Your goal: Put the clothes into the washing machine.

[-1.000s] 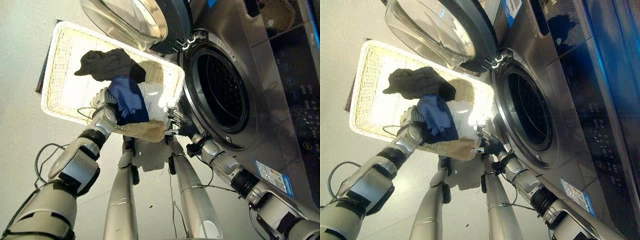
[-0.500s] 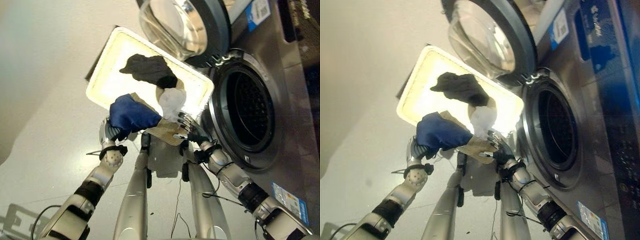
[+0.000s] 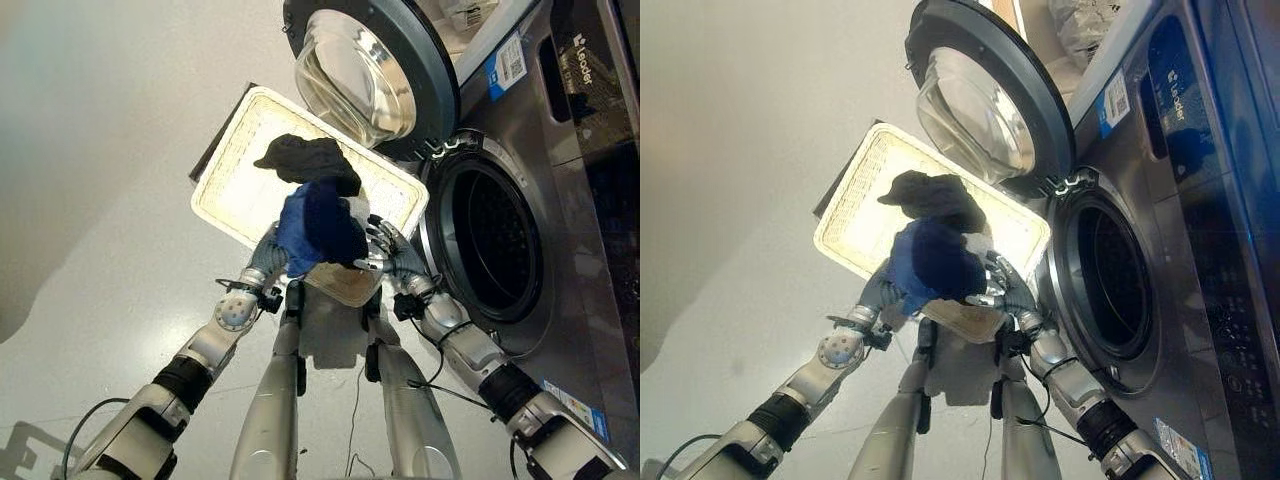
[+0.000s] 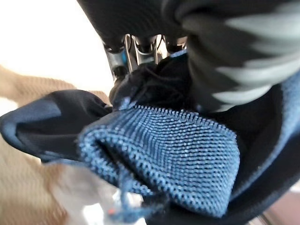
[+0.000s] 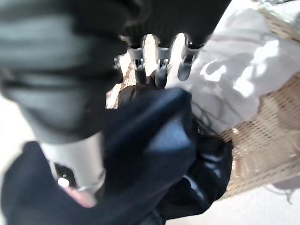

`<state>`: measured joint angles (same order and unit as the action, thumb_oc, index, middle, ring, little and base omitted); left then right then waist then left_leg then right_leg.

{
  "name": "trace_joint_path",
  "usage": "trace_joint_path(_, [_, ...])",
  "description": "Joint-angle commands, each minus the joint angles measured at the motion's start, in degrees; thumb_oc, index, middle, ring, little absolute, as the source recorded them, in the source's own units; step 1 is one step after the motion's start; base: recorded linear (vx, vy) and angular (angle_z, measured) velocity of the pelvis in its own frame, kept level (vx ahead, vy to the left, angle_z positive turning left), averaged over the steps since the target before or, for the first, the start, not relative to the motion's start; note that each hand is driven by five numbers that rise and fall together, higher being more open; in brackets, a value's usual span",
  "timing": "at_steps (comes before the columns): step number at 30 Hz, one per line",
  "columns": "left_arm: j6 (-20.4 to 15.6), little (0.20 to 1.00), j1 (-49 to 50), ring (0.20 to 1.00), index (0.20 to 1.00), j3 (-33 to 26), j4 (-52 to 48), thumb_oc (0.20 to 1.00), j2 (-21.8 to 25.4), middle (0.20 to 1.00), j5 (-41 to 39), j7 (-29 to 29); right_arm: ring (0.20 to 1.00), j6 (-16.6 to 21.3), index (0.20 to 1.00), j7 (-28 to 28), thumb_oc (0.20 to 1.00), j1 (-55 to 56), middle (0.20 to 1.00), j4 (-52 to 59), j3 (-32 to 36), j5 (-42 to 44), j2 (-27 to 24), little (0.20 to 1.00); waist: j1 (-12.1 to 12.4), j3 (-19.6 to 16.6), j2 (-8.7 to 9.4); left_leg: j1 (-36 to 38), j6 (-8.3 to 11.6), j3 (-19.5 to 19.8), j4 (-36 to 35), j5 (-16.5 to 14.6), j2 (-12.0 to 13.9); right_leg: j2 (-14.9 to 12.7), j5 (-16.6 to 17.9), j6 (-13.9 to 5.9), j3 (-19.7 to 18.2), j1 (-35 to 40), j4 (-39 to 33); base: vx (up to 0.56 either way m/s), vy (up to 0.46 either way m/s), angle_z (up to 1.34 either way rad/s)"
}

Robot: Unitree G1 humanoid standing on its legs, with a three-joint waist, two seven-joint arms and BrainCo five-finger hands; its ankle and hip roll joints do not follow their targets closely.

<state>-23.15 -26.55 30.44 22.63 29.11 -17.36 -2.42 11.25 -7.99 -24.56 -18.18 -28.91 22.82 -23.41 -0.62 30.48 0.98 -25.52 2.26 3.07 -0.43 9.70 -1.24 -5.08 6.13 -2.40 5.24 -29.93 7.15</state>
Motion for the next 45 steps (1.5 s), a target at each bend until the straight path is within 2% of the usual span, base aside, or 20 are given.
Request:
trace_joint_path(1, [-0.6, 0.200, -1.1, 0.200, 0.200, 0.7, -6.3, 0.200, -0.5, 0.200, -6.2, 9.9, 1.000, 2.8, 1.000, 0.9, 1.000, -0.5, 1.000, 4.8, -0.1, -2.8, -2.3, 1.000, -1.1, -0.7, -2.77, 0.6, -1.16, -3.9, 3.3, -5.6, -4.6, 1.7, 0.2, -3.38, 1.7, 1.1, -1.8, 0.00, 0.000, 0.00])
trace_joint_path(5, [4.4, 0.200, -2.6, 0.200, 0.200, 2.8, -10.7, 0.200, 2.0, 0.200, -13.0, 21.4, 1.000, 0.8, 1.000, 1.9, 1.000, -3.0, 1.000, 4.6, -2.1, -6.4, -4.5, 1.000, -1.1, -0.7, -3.09, 1.0, -1.49, -4.0, 3.1, -5.8, -4.9, 1.7, 0.5, -3.55, 1.2, 1.5, -2.3, 0.00, 0.000, 0.00])
trace_joint_path(9, [6.3, 0.200, -3.0, 0.200, 0.200, 3.2, -12.3, 0.200, 2.6, 0.200, -16.8, 25.1, 1.000, 0.2, 1.000, 2.1, 1.000, -3.7, 1.000, 4.6, -2.7, -6.2, -5.3, 1.000, -1.1, -0.7, -3.16, 1.1, -1.59, -4.0, 2.9, -5.8, -4.9, 1.8, 0.6, -3.62, 1.1, 1.6, -2.5, 0.00, 0.000, 0.00])
trace_joint_path(12, [6.3, 0.200, -3.0, 0.200, 0.200, 3.2, -12.3, 0.200, 2.6, 0.200, -16.8, 25.1, 1.000, 0.2, 1.000, 2.1, 1.000, -3.7, 1.000, 4.6, -2.7, -6.2, -5.3, 1.000, -1.1, -0.7, -3.16, 1.1, -1.59, -4.0, 2.9, -5.8, -4.9, 1.8, 0.6, -3.62, 1.1, 1.6, -2.5, 0.00, 0.000, 0.00])
trace_joint_path(13, [8.5, 0.200, -3.4, 0.200, 0.200, 4.2, -13.6, 0.200, 2.6, 0.200, -19.8, 29.0, 1.000, -0.8, 1.000, 2.3, 1.000, -4.3, 1.000, 4.1, -3.4, -6.1, -5.5, 1.000, -1.1, -0.7, -3.18, 1.2, -1.71, -4.1, 2.9, -6.0, -4.9, 1.8, 0.7, -3.66, 0.9, 1.6, -2.6, 0.00, 0.000, 0.00])
trace_joint_path(15, [8.5, 0.200, -3.4, 0.200, 0.200, 4.2, -13.6, 0.200, 2.6, 0.200, -19.8, 29.0, 1.000, -0.8, 1.000, 2.3, 1.000, -4.3, 1.000, 4.1, -3.4, -6.1, -5.5, 1.000, -1.1, -0.7, -3.18, 1.2, -1.71, -4.1, 2.9, -6.0, -4.9, 1.8, 0.7, -3.66, 0.9, 1.6, -2.6, 0.00, -0.017, 0.00])
trace_joint_path(16, [9.8, 0.200, -3.9, 0.200, 0.200, 5.4, -14.6, 0.200, 2.0, 0.200, -21.7, 30.0, 1.000, -3.7, 1.000, 5.9, 1.000, -4.9, 1.000, 3.2, -4.9, -3.9, -5.4, 1.000, -1.1, -0.7, -3.05, 1.0, -1.79, -4.3, 2.8, -6.1, -4.8, 1.8, 0.7, -3.70, 0.7, 1.4, -2.6, 0.00, -0.033, -0.01])
trace_joint_path(17, [9.8, 0.200, -3.9, 0.200, 0.200, 5.4, -14.6, 0.200, 2.0, 0.200, -21.7, 30.0, 1.000, -3.7, 1.000, 5.9, 1.000, -4.9, 1.000, 3.2, -4.9, -3.9, -5.4, 1.000, -1.1, -0.7, -3.05, 1.0, -1.79, -4.3, 2.8, -6.1, -4.8, 1.8, 0.7, -3.70, 0.7, 1.4, -2.6, 0.00, -0.090, -0.01])
trace_joint_path(18, [9.9, 0.200, -4.7, 0.200, 0.200, 6.1, -14.5, 0.200, 2.3, 0.200, -19.9, 28.3, 0.445, -9.7, 0.445, 17.1, 0.445, -4.8, 0.445, 3.1, -6.8, 6.4, -5.8, 0.445, -0.8, -0.7, -2.65, 0.8, -1.79, -4.2, 2.7, -5.9, -4.8, 1.9, 0.6, -3.54, 0.8, 1.4, -2.5, 0.00, -0.079, 0.00])
trace_joint_path(19, [10.2, 0.200, -5.0, 0.200, 0.200, 6.4, -14.4, 0.200, 2.6, 0.200, -19.3, 28.0, 0.200, -10.7, 0.200, 19.4, 0.200, -4.6, 0.200, 3.2, -7.1, 9.5, -5.8, 0.200, -0.7, -0.7, -2.52, 0.7, -1.75, -4.0, 2.9, -5.8, -4.8, 2.0, 0.5, -3.49, 0.8, 1.4, -2.4, 0.01, -0.111, -0.01])
trace_joint_path(20, [10.3, 0.200, -5.3, 0.200, 0.200, 6.8, -13.9, 0.200, 2.8, 0.200, -19.0, 27.5, 0.200, -11.7, 0.200, 22.4, 0.200, -4.2, 0.200, 3.3, -7.6, 12.5, -5.8, 0.200, -0.7, -0.7, -2.37, 0.5, -1.71, -3.9, 3.0, -5.7, -4.7, 2.1, 0.3, -3.44, 0.7, 1.3, -2.1, 0.01, -0.055, -0.01])
trace_joint_path(23, [10.8, 0.200, -5.9, 0.200, 0.200, 7.9, -13.2, 0.200, 2.8, 0.200, -16.9, 25.4, 0.200, -13.1, 0.200, 25.0, 0.200, -3.7, 0.200, 3.7, -8.3, 17.0, -5.6, 0.200, -0.6, -0.7, -2.18, 0.3, -1.67, -3.7, 2.8, -5.4, -4.6, 2.2, 0.3, -3.36, 0.7, 1.1, -2.0, 0.01, -0.051, -0.02])
trace_joint_path(28, [11.1, 0.200, -6.0, 0.200, 0.200, 8.4, -12.3, 0.200, 2.4, 0.200, -15.9, 24.3, 0.200, -13.7, 0.200, 25.7, 0.200, -3.6, 0.200, 3.7, -8.9, 20.8, -5.3, 0.200, -0.6, -0.7, -1.99, -0.2, -1.55, -3.8, 2.8, -5.2, -4.5, 2.4, 0.4, -3.28, 0.8, 0.6, -2.1, 0.00, -0.030, -0.01])
trace_joint_path(36, [10.1, 0.200, -5.2, 0.200, 0.200, 9.3, -10.9, 0.200, 0.3, 0.200, -11.2, 15.1, 0.200, -16.2, 0.200, 25.9, 0.200, -2.5, 0.200, 3.7, -9.1, 28.7, -3.3, 0.200, -0.7, -0.7, -1.25, -1.6, -1.22, -4.1, 3.0, -4.9, -4.1, 2.7, 0.4, -2.86, 1.6, -0.4, -2.3, 0.01, -0.049, -0.04])
trace_joint_path(37, [10.6, 0.329, -5.1, 0.329, 0.329, 9.2, -10.9, 0.329, 0.3, 0.329, -10.4, 12.8, 0.200, -15.8, 0.200, 25.8, 0.200, -2.2, 0.200, 3.7, -9.2, 30.4, -3.1, 0.200, -0.6, -0.7, -1.25, -1.8, -1.17, -4.0, 3.0, -4.8, -4.0, 2.8, 0.4, -2.78, 1.8, -0.4, -2.2, 0.01, -0.035, -0.09])
trace_joint_path(38, [10.8, 0.918, -4.9, 0.918, 0.918, 9.1, -10.7, 0.918, 0.1, 0.918, -10.0, 11.5, 0.200, -15.4, 0.200, 25.8, 0.200, -2.1, 0.200, 3.5, -9.0, 31.0, -2.9, 0.200, -0.6, -0.7, -1.25, -1.9, -1.15, -4.0, 3.0, -4.7, -4.0, 2.8, 0.3, -2.73, 1.8, -0.5, -2.2, 0.01, -0.056, -0.10])
trace_joint_path(39, [10.7, 1.000, -4.5, 1.000, 1.000, 8.7, -10.2, 1.000, -0.4, 1.000, -8.8, 6.6, 0.200, -14.6, 0.200, 26.0, 0.200, -1.7, 0.200, 2.7, -8.5, 33.7, -2.1, 0.200, -0.4, -0.7, -1.34, -2.1, -1.08, -4.0, 2.9, -4.5, -3.8, 2.9, 0.2, -2.64, 2.0, -0.7, -2.0, 0.01, -0.054, -0.07])
trace_joint_path(42, [10.0, 1.000, -3.7, 1.000, 1.000, 7.2, -7.7, 1.000, -1.1, 1.000, -3.3, -2.7, 0.200, -11.9, 0.200, 27.4, 0.200, -0.6, 0.200, 0.6, -6.9, 37.2, -0.5, 0.200, -0.2, -0.7, -1.53, -2.3, -0.89, -3.9, 2.8, -4.4, -3.7, 2.8, -0.2, -2.57, 2.7, -0.8, -1.8, 0.01, -0.049, -0.05])
trace_joint_path(44, [10.0, 1.000, -3.9, 1.000, 1.000, 7.1, -7.6, 1.000, -1.1, 1.000, -2.9, -3.2, 0.200, -11.7, 0.200, 27.4, 0.200, -0.7, 0.200, 0.5, -6.8, 37.5, -0.5, 0.200, -0.2, -0.7, -1.52, -2.6, -0.88, -3.9, 2.9, -4.2, -3.7, 2.8, -0.1, -2.57, 2.7, -1.0, -1.8, 0.00, -0.043, -0.06])
trace_joint_path(45, [12.3, 1.000, -3.3, 1.000, 1.000, 6.0, -5.6, 1.000, -0.7, 1.000, 3.3, -10.8, 0.200, -7.7, 0.200, 27.1, 0.200, 0.0, 0.200, 0.2, -4.9, 40.4, 0.5, 0.200, -0.1, -0.7, -1.71, -3.0, -0.59, -3.9, 2.7, -3.8, -3.7, 2.8, 0.0, -2.61, 3.3, -1.2, -2.1, 0.00, -0.074, -0.07])
